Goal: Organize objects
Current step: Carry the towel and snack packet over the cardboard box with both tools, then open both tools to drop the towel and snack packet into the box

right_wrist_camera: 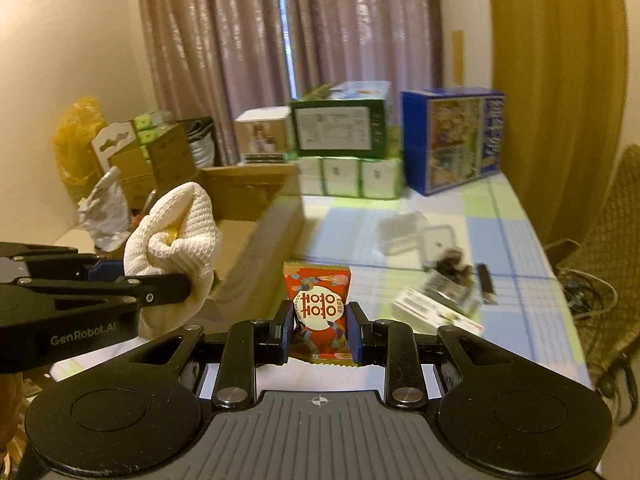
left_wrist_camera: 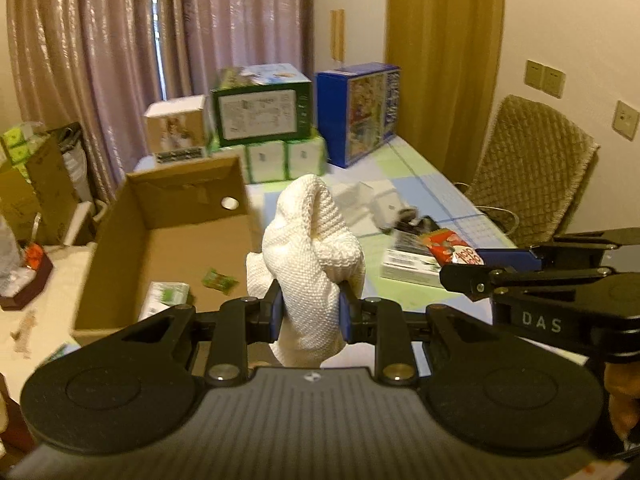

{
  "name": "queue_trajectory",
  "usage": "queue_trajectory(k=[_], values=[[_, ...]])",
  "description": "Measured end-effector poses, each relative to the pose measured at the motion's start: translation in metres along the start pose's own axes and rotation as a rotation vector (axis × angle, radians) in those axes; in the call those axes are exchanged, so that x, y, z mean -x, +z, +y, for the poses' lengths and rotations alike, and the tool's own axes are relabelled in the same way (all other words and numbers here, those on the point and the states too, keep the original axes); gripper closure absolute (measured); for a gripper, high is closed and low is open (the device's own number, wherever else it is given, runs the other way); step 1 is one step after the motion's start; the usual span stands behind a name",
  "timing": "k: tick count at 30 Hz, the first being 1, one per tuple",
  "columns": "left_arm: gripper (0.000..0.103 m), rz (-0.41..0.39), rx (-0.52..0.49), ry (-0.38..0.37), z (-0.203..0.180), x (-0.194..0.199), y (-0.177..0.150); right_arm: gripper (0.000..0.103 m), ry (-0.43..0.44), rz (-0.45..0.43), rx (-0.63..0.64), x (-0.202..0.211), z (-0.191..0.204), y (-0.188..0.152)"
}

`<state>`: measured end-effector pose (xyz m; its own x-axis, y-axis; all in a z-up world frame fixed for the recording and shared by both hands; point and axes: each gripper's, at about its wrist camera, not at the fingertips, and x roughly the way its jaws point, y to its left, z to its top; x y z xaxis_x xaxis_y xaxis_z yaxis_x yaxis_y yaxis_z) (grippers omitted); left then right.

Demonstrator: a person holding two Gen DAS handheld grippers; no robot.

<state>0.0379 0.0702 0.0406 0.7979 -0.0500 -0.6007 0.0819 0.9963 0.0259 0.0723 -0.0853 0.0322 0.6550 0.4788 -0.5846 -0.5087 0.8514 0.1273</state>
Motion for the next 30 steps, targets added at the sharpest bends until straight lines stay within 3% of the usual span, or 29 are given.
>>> queue_trajectory(k=[14,23,27,30], values=[[0.08,0.047,0.057,0.096,0.129,-0.04,0.032,0.078,0.124,0.026,0.007,-0.099,0.054,0.057],[0.08,0.098,0.053,0.102,0.164,-0.097,0.034,0.078,0.136,0.055,-0.016,-0.154,0.061,0.072],[0.065,0.104,0.078,0.094,0.176,-0.117,0.033,0.078,0.13,0.065,-0.022,-0.168,0.059,0.073],[0.064,0.085,0.099,0.115,0.187,-0.118,0.034,0.078,0.133,0.071,-0.026,-0.175,0.057,0.072]])
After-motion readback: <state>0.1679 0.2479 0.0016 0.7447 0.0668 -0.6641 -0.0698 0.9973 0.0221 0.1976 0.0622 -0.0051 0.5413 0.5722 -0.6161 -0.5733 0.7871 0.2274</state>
